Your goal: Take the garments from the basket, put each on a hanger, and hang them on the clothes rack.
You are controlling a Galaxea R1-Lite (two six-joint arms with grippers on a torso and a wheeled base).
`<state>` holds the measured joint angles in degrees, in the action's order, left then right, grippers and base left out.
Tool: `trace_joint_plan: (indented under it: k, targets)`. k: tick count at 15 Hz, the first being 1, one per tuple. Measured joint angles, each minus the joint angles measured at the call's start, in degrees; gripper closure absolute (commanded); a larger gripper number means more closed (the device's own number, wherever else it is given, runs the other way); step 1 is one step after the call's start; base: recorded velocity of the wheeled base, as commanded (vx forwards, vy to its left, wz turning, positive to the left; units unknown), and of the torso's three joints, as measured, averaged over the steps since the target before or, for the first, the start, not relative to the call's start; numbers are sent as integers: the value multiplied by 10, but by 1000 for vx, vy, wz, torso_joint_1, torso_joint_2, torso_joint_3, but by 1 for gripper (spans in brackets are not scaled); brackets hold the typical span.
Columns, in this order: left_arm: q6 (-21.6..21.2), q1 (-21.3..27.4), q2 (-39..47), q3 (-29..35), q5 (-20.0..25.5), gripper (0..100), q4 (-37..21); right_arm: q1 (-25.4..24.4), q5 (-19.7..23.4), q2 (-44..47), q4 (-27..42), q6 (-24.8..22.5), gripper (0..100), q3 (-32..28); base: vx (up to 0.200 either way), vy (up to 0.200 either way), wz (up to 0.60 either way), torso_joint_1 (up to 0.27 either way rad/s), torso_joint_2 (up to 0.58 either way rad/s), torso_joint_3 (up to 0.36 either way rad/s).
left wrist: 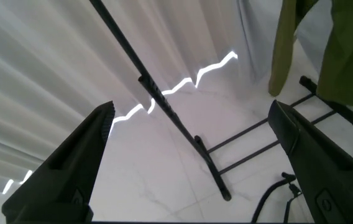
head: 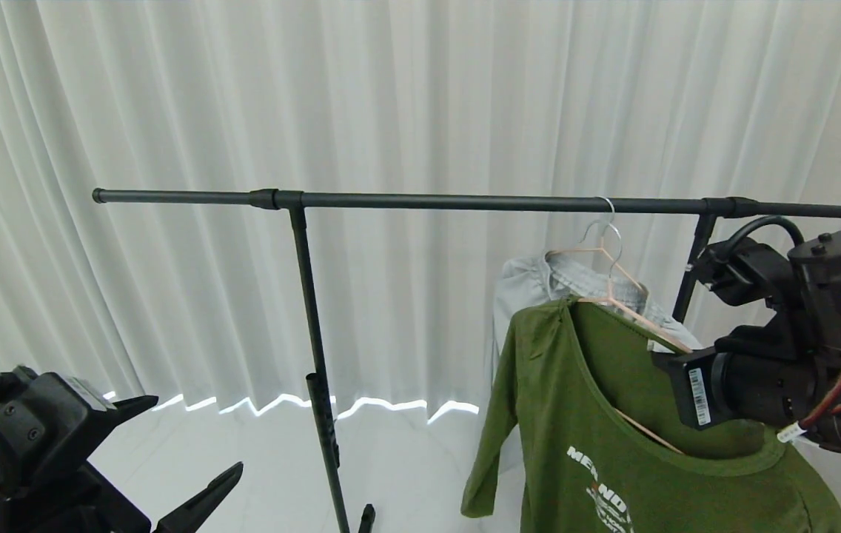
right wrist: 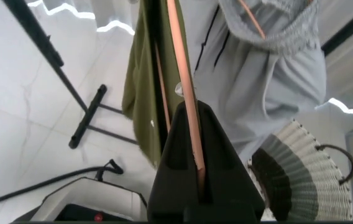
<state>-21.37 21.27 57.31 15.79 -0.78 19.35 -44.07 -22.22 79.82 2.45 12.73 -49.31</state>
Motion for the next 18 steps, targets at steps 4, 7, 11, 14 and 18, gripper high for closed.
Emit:
trace_joint_plan:
  k: [4, 7, 11, 14, 18]
  targets:
    - [-1, 0, -1, 0, 0, 0, 0, -1, 0, -2, 0, 0, 100, 0, 200, 0, 0, 8, 4, 2]
    - [-1, 0, -1, 0, 1, 0, 1, -1, 1, -2, -14, 0, 100, 0, 67, 0, 0, 2, 2, 2]
    - [-1, 14, -2, -3, 1, 0, 1, -1, 45, -1, -56, -11, 100, 0, 0, 0, 0, 0, 0, 0]
    - [-2, 30, -6, -4, 1, 0, 1, 26, 77, 13, -72, -35, 100, -19, 0, 0, 0, 0, 0, 0]
    - [-1, 32, -18, -8, 1, 0, 0, 71, 93, 86, -74, -49, 100, -105, 0, 0, 0, 0, 0, 0]
